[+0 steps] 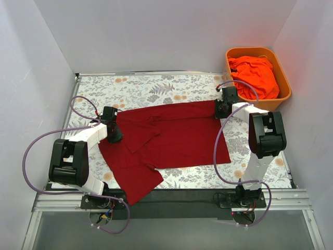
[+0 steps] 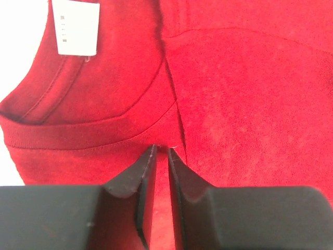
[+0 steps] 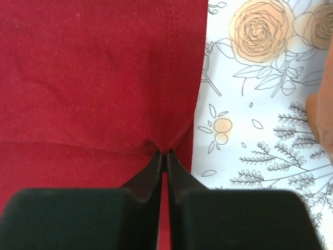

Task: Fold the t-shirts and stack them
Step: Fold the tshirt

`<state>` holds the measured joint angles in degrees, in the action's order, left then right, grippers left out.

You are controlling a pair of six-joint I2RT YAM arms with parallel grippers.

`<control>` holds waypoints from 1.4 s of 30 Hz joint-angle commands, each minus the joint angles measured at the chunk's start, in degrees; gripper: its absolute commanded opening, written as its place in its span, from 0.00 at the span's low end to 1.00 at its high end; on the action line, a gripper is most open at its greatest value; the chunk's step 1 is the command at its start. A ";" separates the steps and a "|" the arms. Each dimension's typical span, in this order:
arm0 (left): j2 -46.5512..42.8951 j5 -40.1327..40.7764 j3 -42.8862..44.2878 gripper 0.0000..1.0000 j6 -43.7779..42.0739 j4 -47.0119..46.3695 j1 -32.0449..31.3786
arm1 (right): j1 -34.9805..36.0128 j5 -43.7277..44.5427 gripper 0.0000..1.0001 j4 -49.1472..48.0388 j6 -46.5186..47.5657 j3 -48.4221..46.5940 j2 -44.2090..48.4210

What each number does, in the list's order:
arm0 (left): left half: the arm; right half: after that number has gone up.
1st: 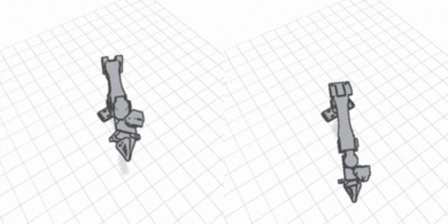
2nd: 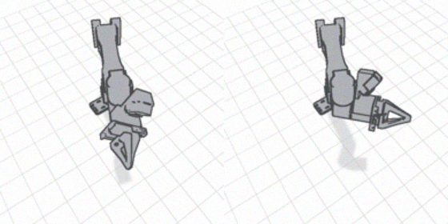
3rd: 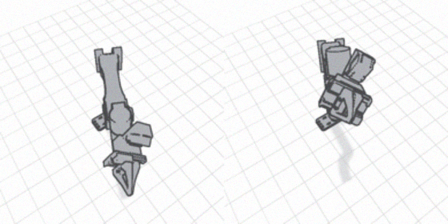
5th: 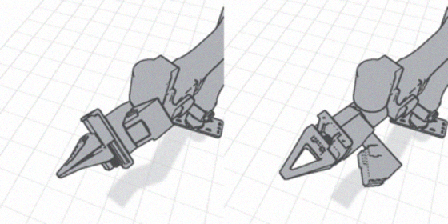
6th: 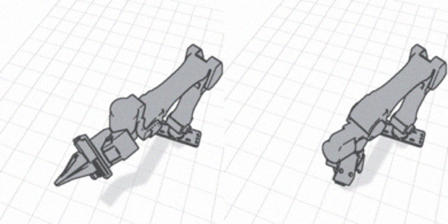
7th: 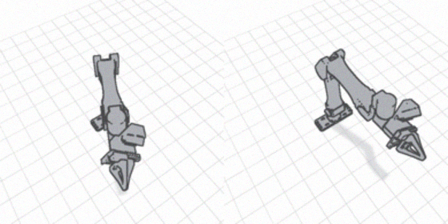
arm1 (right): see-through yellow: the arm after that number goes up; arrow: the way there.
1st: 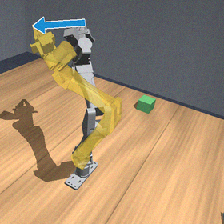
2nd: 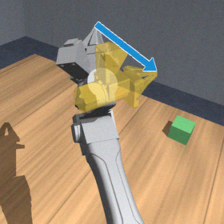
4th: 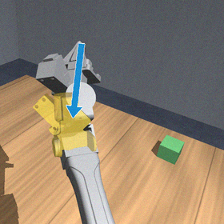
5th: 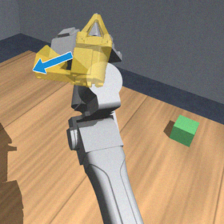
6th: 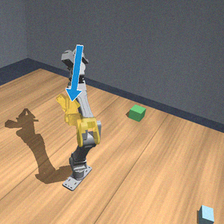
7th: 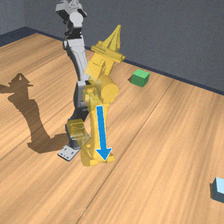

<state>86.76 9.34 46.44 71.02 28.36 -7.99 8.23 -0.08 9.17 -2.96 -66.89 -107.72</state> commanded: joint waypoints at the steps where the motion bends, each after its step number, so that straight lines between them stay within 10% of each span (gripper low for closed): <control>1: -2.91 0.59 1.55 0.18 -0.62 1.08 0.34 | -0.67 2.81 0.12 -0.38 -0.73 0.98 2.95; 9: -8.80 -6.97 -0.11 0.47 5.52 1.17 -0.10 | 3.71 0.52 0.40 -0.56 -4.07 1.41 9.28; 23: -6.70 -5.92 -2.23 0.42 8.60 -2.25 -1.77 | 22.08 -15.03 0.41 -6.18 -5.39 -0.77 8.32; 42: -1.51 -5.39 -2.66 0.28 8.69 -4.98 -1.77 | 27.54 -18.03 0.41 -8.29 -6.27 -1.93 2.78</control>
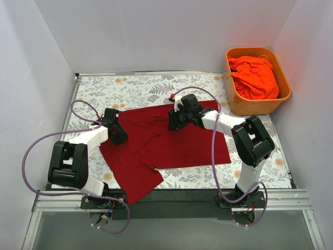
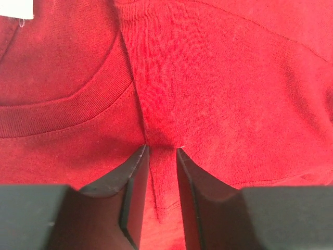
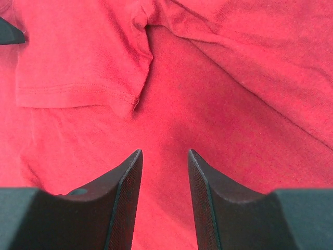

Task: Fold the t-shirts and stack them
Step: Fold the tshirt

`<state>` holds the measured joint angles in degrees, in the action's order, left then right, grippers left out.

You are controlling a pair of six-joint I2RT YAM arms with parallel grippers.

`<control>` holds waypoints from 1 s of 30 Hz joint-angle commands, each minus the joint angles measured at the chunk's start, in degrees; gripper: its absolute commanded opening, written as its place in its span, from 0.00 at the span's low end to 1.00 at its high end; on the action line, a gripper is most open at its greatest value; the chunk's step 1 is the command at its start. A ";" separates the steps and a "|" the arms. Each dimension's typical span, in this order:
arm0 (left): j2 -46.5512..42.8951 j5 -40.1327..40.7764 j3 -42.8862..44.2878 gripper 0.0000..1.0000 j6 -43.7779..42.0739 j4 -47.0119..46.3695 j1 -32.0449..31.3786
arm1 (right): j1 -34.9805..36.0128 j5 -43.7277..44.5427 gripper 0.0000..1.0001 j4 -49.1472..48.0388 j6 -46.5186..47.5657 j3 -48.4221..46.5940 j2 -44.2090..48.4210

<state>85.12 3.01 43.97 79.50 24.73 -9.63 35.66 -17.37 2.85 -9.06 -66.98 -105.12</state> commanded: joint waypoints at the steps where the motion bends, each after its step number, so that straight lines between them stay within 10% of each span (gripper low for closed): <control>1: 0.22 0.86 -0.20 0.27 0.21 -1.27 -0.13 | 0.11 -0.74 0.41 -2.06 -0.17 -1.75 0.18; 10: -0.48 0.86 -0.55 0.00 -0.40 -0.92 -0.22 | 0.11 0.75 0.41 -1.97 0.53 -2.28 -0.17; 30: -6.90 4.55 2.44 0.00 -3.21 8.84 -0.13 | 0.02 3.21 0.41 -1.89 2.99 -9.92 -4.48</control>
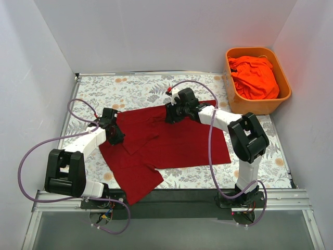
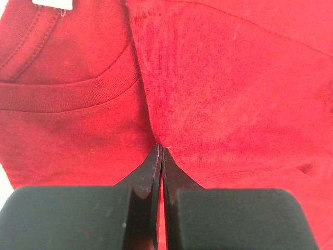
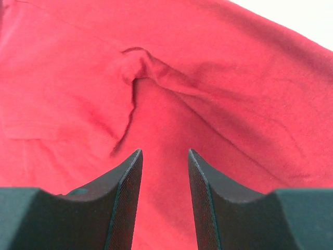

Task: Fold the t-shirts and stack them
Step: Fold the tshirt

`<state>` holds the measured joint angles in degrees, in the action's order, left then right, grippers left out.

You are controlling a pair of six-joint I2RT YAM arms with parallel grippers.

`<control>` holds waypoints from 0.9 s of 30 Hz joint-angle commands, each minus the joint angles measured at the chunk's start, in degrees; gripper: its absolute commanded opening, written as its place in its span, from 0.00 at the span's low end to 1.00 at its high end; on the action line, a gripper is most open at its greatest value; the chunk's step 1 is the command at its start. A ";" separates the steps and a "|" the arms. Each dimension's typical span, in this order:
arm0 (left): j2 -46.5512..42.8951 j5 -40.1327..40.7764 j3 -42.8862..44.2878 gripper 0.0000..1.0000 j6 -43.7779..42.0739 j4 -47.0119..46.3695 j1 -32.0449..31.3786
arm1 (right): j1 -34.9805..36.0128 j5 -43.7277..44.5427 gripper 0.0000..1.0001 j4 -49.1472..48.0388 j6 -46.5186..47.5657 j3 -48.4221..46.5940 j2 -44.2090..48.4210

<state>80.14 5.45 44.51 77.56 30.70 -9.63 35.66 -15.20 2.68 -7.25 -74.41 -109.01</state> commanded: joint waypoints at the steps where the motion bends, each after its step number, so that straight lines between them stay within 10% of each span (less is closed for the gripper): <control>1: -2.00 2.37 2.16 0.00 -1.44 3.14 -0.13 | -0.06 1.92 0.41 -1.71 1.36 -2.41 -0.59; 16: 2.04 6.41 3.74 0.00 -3.91 1.56 1.28 | -10.08 9.75 0.40 -1.10 3.82 1.63 -0.32; 20: 1.87 5.71 4.97 0.23 -3.91 1.65 1.45 | -13.50 10.19 0.40 -1.18 4.17 3.22 0.55; 22: 0.64 6.14 6.98 0.51 -3.99 1.65 1.45 | -14.73 10.89 0.41 -1.10 4.78 3.31 1.17; 27: 1.77 6.94 12.61 0.63 -5.05 -0.01 3.73 | -17.29 13.35 0.40 -1.18 5.05 1.03 0.56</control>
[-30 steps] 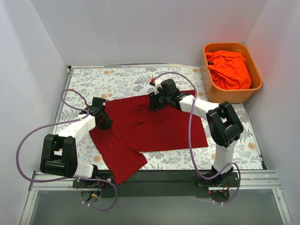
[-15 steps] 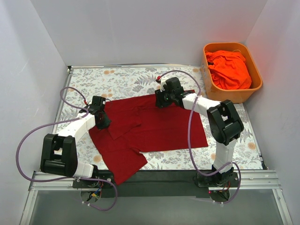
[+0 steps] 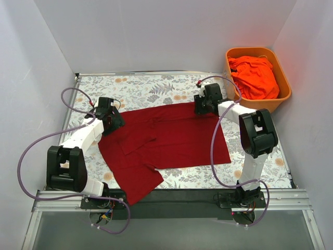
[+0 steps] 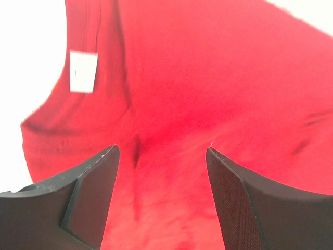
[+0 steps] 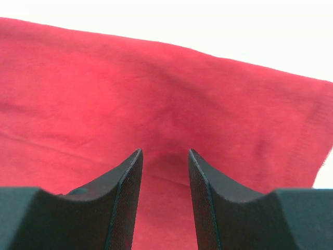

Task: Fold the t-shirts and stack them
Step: Fold the tshirt

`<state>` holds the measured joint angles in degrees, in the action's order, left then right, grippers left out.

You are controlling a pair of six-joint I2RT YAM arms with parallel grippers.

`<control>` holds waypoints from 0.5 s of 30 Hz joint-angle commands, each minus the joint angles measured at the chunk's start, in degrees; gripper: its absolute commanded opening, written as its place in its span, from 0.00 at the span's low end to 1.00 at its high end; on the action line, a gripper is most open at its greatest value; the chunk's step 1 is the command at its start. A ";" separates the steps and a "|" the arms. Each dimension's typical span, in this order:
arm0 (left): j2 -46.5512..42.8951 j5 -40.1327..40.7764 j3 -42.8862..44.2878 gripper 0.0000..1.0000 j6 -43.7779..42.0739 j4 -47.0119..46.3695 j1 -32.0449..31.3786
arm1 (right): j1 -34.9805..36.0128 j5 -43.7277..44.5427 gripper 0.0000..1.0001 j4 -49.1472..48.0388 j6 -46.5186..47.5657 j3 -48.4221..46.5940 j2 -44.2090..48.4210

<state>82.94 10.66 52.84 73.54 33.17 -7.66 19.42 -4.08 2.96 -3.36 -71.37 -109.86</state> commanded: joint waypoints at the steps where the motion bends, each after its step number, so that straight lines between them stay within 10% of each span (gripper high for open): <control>1: 0.81 1.65 5.33 0.63 -1.38 -2.93 2.47 | -1.92 3.10 0.40 -1.47 0.81 -2.45 1.23; 15: 23.40 1.82 16.24 0.48 -3.31 -10.05 7.57 | -6.23 7.06 0.32 -1.91 0.81 -10.36 -9.05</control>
<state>105.41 11.31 65.91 71.11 24.64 -0.47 13.78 1.91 2.28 -2.79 -79.35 -116.88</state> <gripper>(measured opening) 0.480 0.322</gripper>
